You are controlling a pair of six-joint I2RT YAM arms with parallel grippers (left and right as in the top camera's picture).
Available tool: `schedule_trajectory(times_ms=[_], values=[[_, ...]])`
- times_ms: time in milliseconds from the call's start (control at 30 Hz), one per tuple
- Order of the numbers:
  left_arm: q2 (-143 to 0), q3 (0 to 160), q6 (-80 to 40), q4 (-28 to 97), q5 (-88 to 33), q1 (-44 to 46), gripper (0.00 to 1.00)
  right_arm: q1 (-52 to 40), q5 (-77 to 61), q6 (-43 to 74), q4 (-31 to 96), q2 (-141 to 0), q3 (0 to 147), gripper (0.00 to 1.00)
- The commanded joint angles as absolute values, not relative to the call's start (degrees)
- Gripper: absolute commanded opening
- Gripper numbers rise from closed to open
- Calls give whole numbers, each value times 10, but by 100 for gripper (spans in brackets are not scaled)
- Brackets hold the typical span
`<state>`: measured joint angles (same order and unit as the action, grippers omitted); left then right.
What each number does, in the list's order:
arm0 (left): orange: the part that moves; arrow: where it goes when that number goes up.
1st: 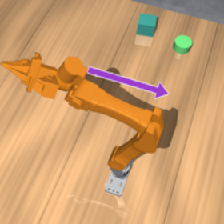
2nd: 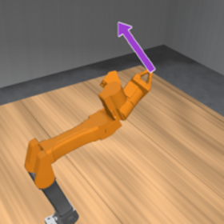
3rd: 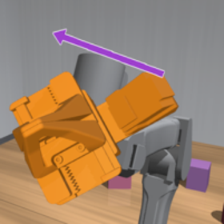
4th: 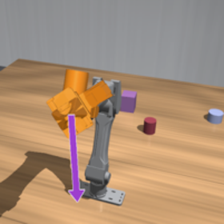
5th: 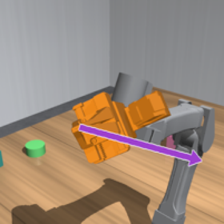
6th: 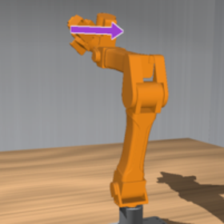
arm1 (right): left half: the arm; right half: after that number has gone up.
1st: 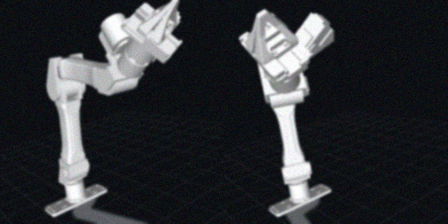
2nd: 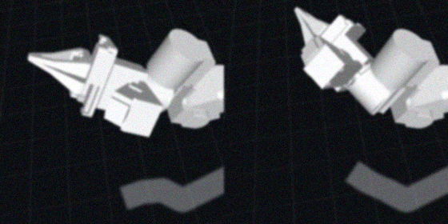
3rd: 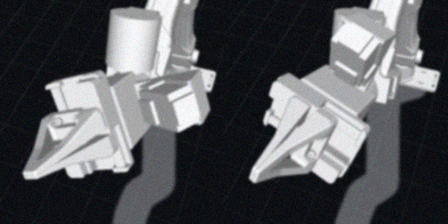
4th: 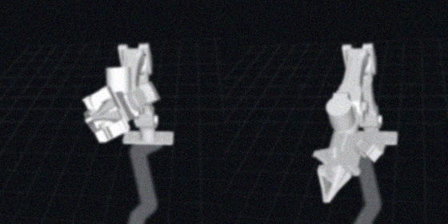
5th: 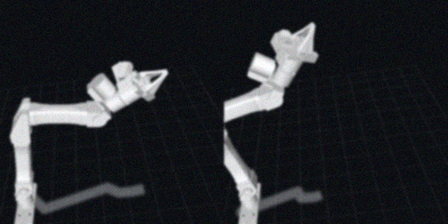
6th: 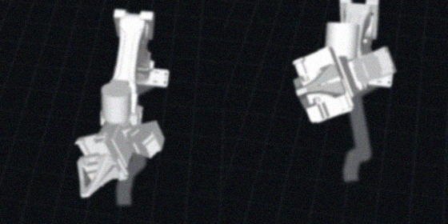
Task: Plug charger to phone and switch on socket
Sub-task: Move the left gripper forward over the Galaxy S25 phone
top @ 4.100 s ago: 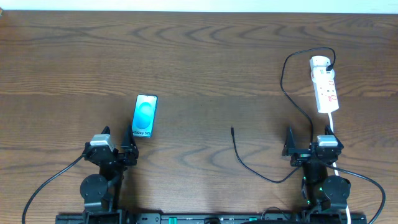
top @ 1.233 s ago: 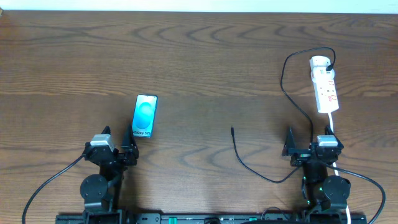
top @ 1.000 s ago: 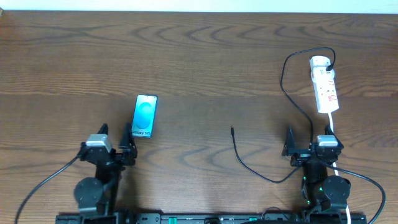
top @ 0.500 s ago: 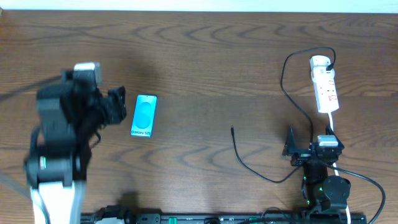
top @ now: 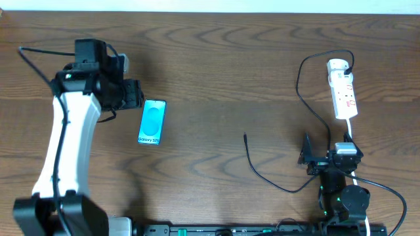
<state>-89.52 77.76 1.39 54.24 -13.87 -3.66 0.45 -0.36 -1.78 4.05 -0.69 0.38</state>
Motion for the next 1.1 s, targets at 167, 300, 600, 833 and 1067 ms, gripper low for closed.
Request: schedule_trajectory(times_ms=[167,300,600,833,1067], values=[[-921,790,21,546,-150,-38,95,-1,-1,-22,43,-4,3,99],[-921,790,21,547,-150,-38,96,-1,-1,-22,43,-4,3,99],[-924,775,21,546,-107,-31,96,-1,-1,-22,43,-4,3,99],[-925,736,14,539,-63,10,96,-1,-1,-22,43,-4,3,99],[-925,705,-22,506,-32,41,96,-1,-1,-22,43,-4,3,99]])
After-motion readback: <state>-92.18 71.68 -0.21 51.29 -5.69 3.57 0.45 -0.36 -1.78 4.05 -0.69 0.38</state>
